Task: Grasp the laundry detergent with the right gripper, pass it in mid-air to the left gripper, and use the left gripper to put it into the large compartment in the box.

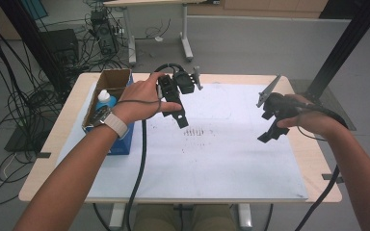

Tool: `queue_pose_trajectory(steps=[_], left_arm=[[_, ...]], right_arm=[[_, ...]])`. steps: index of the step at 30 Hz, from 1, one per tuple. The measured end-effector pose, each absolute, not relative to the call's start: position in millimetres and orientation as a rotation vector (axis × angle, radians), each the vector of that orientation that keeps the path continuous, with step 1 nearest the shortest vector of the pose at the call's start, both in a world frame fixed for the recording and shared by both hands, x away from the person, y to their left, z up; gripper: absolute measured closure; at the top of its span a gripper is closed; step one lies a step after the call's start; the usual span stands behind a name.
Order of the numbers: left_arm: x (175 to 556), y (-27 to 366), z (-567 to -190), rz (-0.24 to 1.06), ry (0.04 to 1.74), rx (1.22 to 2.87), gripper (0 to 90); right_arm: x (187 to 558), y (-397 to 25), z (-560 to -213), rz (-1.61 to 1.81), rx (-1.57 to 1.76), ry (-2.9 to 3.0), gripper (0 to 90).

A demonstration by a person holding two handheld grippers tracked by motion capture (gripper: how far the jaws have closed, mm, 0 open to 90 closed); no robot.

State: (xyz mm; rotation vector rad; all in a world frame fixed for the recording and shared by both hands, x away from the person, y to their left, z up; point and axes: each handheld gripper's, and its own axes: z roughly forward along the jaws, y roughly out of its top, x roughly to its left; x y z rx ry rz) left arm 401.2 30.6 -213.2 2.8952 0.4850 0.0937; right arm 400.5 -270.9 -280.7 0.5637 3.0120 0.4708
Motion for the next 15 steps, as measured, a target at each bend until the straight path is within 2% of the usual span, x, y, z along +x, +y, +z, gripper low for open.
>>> queue_pose_trajectory(steps=[15], left_arm=[[402.3, 34.5, -217.8, 0.08, 0.505, 2.895, 7.7]], right_arm=[[399.3, -271.6, -284.6, 0.478, 0.571, 3.014, 6.5]])
